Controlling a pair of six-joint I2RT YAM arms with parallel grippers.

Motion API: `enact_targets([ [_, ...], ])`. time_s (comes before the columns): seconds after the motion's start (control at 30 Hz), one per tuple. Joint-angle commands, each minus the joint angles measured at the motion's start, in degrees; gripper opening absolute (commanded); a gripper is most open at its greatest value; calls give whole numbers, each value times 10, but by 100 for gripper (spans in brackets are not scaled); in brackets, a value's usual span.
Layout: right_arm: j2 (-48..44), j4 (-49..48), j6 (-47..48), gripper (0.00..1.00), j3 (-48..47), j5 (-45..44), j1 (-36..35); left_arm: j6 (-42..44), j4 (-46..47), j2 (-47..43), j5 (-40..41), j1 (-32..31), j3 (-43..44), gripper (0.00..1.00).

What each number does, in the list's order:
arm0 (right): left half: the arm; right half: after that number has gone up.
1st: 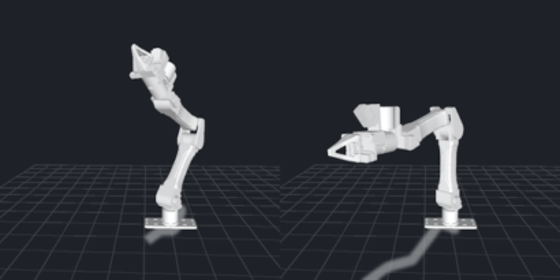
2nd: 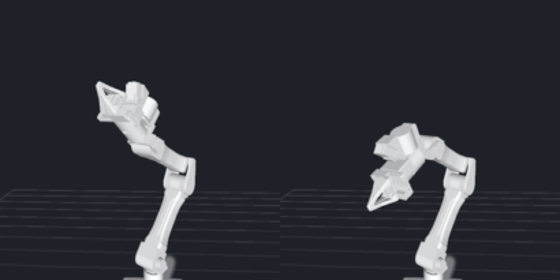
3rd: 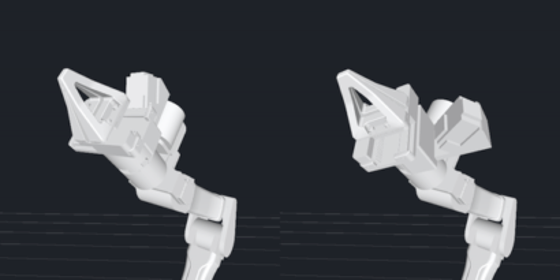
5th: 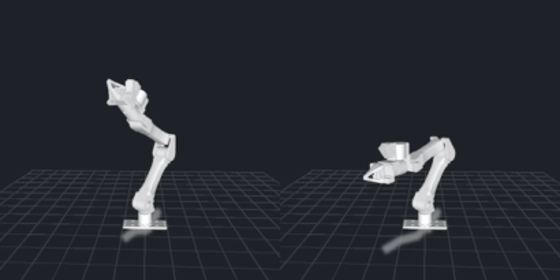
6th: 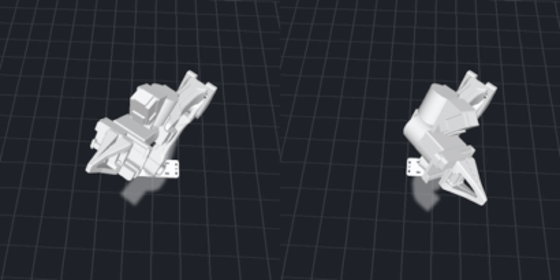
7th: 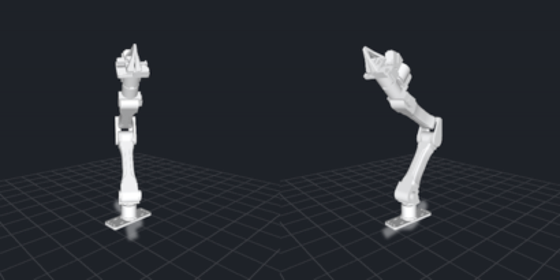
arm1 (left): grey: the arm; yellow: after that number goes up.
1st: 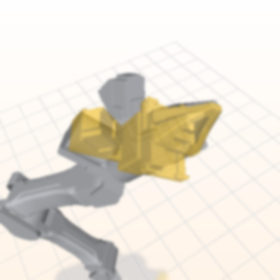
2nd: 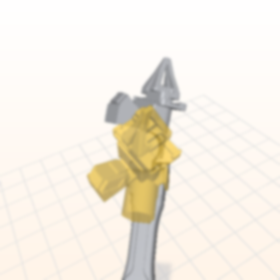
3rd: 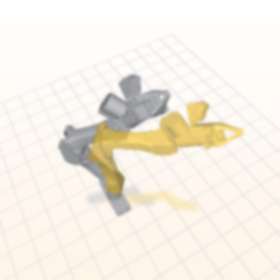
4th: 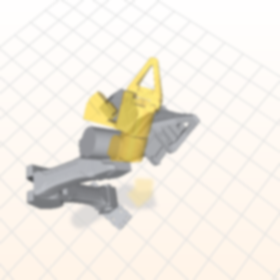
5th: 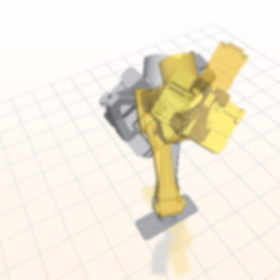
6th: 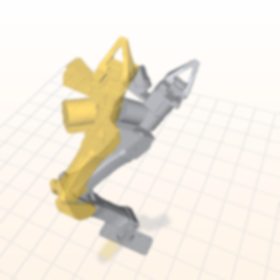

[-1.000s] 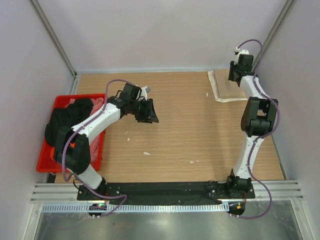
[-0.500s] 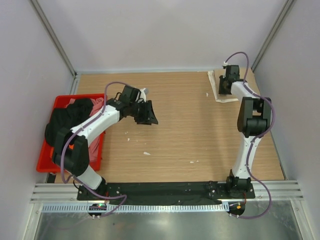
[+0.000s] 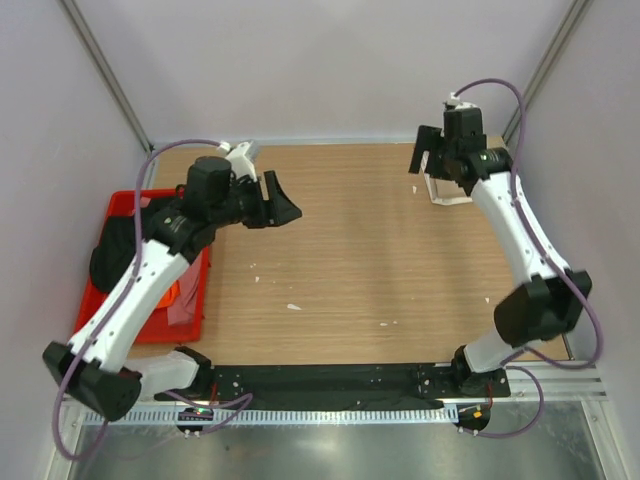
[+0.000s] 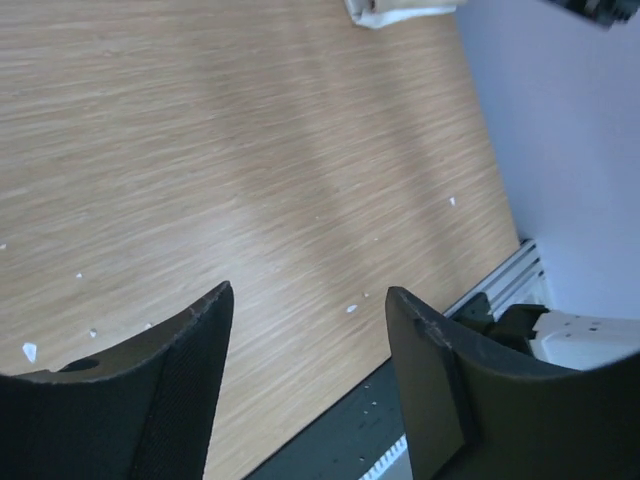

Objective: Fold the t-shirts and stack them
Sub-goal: Reset both grippers

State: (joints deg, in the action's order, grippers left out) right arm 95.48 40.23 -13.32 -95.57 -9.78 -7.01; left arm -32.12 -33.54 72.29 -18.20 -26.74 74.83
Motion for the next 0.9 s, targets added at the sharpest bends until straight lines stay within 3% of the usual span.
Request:
enact_targets([
  [0.0,-111,80,-87,97,80,27,-42,-16,-41,-97,32,1,15,65],
  [0.03,-165,86,-95,100,96,20,-46,-15,-63,-117,46,1,14,69],
  [0.1,-219,112,-108,100,141,16,-51,-11,-86,-164,74,1,12,99],
  [0.23,-375,129,-118,100,212,26,-52,-1,-146,-222,94,1,-5,100],
  [0.4,-481,126,-151,100,269,69,-52,-32,-144,-298,84,1,-50,100],
  [0.6,-544,122,-189,100,303,90,-52,-39,-134,-374,81,1,-86,100],
  [0.87,-554,121,-187,100,323,100,-52,-58,-109,-396,55,1,-113,100],
])
